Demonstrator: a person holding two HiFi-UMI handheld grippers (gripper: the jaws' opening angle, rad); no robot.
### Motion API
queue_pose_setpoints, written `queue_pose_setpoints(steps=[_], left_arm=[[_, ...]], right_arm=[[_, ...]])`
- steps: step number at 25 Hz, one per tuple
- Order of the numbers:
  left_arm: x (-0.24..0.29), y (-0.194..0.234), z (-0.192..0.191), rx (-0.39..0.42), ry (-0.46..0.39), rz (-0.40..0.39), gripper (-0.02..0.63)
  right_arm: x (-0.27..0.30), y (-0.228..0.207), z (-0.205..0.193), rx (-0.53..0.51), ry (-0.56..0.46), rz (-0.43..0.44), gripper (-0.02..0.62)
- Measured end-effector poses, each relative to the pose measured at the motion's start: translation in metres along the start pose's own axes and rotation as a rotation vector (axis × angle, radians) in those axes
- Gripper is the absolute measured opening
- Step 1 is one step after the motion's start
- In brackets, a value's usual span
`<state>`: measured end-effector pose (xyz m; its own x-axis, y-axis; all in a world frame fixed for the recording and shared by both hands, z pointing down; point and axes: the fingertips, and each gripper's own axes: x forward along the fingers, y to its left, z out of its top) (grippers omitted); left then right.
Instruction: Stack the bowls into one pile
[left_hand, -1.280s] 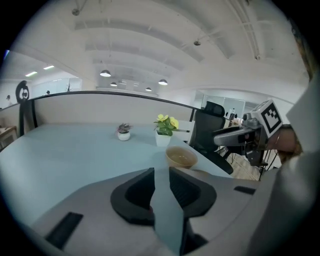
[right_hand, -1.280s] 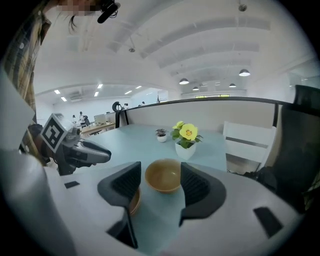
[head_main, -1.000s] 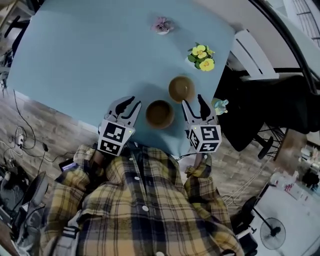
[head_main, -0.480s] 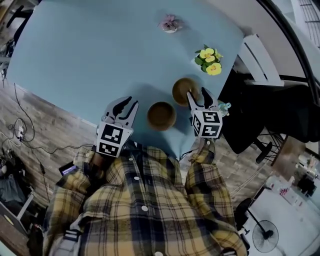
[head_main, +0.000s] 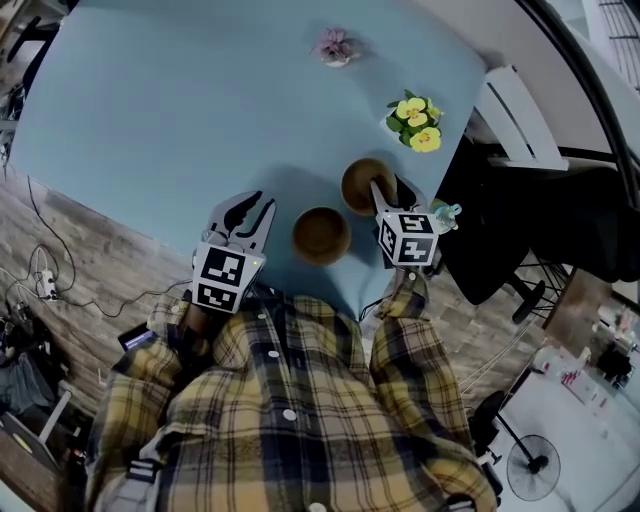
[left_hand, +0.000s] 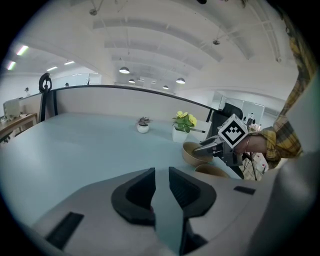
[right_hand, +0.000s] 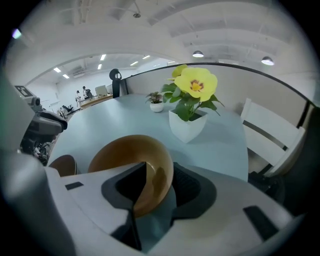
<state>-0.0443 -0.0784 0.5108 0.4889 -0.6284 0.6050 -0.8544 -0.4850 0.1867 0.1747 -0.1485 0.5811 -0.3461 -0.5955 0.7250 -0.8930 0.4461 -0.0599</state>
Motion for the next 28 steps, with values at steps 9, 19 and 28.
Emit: queue_pose_setpoints(steps=[9, 19, 28], left_arm=[[0.003, -0.001, 0.005, 0.013, -0.003, -0.011, 0.072], [0.001, -0.006, 0.012, 0.042, -0.038, -0.025, 0.071], [-0.011, -0.019, 0.027, 0.088, -0.095, -0.062, 0.067]], right_arm=[[-0.008, 0.0, 0.013, -0.039, -0.037, -0.015, 0.027], [-0.036, -0.005, 0.031, -0.066, -0.106, -0.067, 0.015], [-0.087, 0.015, 0.049, -0.107, -0.193, -0.109, 0.015]])
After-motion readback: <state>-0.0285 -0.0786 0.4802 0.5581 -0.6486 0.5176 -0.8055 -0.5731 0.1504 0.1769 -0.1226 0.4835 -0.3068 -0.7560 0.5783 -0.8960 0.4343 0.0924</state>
